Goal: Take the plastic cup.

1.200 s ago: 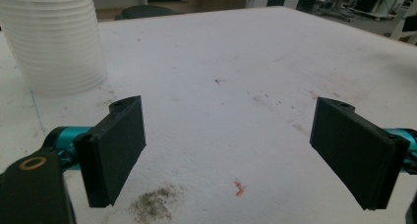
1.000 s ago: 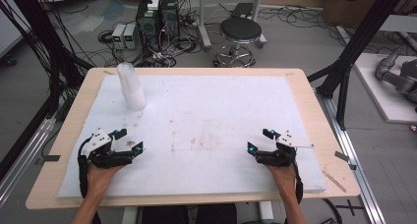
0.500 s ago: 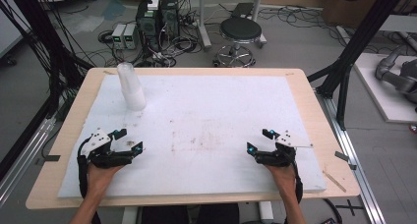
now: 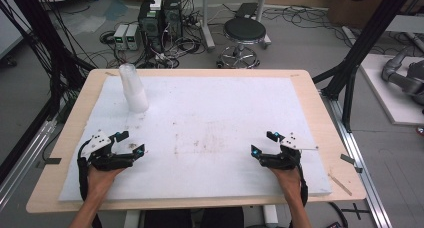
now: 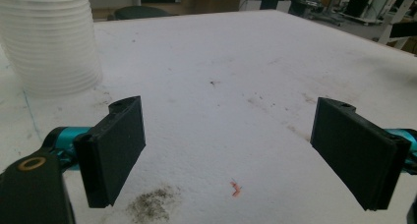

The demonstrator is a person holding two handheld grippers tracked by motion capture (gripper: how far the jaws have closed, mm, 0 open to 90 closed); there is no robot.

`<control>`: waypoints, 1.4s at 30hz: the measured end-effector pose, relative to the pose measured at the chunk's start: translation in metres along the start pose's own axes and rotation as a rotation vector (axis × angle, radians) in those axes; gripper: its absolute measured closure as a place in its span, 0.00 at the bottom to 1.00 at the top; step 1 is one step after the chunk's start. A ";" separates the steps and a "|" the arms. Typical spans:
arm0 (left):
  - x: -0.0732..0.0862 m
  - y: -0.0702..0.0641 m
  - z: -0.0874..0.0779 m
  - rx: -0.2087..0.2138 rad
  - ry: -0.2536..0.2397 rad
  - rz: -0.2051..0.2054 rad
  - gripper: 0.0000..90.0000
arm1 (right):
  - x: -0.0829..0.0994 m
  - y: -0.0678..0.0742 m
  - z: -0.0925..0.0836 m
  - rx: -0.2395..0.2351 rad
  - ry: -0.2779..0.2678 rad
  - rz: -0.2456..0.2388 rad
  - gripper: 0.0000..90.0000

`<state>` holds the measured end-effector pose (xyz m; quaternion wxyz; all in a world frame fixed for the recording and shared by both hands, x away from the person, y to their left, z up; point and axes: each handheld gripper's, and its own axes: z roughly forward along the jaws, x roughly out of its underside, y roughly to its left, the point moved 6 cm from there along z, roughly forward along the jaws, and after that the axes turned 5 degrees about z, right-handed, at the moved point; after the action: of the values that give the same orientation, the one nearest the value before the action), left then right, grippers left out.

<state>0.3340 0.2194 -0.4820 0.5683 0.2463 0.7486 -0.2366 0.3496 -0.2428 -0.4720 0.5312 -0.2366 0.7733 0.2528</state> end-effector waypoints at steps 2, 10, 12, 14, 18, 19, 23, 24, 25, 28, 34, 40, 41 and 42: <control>-0.001 0.001 -0.001 0.002 -0.002 -0.001 0.14 | 0.000 0.000 0.000 -0.001 0.000 0.003 0.18; -0.019 0.007 -0.009 0.038 -0.028 0.011 0.13 | 0.000 0.000 0.002 -0.006 0.013 -0.007 0.18; -0.021 0.008 -0.010 0.041 -0.027 0.007 0.13 | 0.001 0.001 0.002 -0.008 0.023 -0.009 0.18; -0.029 0.014 -0.014 0.049 -0.029 0.007 0.13 | 0.001 0.001 0.003 -0.006 0.029 -0.015 0.18; -0.041 0.022 -0.017 0.047 -0.040 0.009 0.13 | 0.001 0.001 0.003 -0.006 0.026 -0.017 0.18; -0.047 0.026 -0.019 0.046 -0.041 0.011 0.13 | 0.001 0.001 0.003 -0.007 0.026 -0.017 0.18; -0.065 0.035 -0.022 0.055 -0.052 0.019 0.13 | 0.001 0.001 0.003 -0.006 0.027 -0.018 0.18; -0.075 0.039 -0.022 0.060 -0.055 0.025 0.13 | 0.001 0.001 0.003 -0.006 0.027 -0.018 0.18; -0.075 0.039 -0.022 0.060 -0.055 0.025 0.13 | 0.001 0.001 0.003 -0.006 0.027 -0.018 0.18; -0.089 0.047 -0.021 0.062 -0.052 0.042 0.13 | 0.001 0.001 0.003 -0.006 0.027 -0.017 0.18; -0.109 0.065 -0.017 0.059 -0.040 0.055 0.13 | 0.000 0.001 0.003 -0.007 0.023 -0.015 0.18; -0.129 0.081 -0.010 0.070 -0.014 0.067 0.13 | 0.001 0.001 0.003 -0.009 0.028 -0.010 0.18; -0.134 0.085 -0.008 0.077 -0.007 0.072 0.13 | 0.001 0.001 0.003 -0.008 0.028 -0.010 0.18; -0.134 0.085 -0.008 0.077 -0.007 0.072 0.13 | 0.001 0.001 0.003 -0.009 0.028 -0.010 0.18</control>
<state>0.4137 0.2762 -0.3567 0.5689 0.2940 0.7277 -0.2456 0.3508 -0.2404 -0.4735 0.5205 -0.2464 0.7784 0.2500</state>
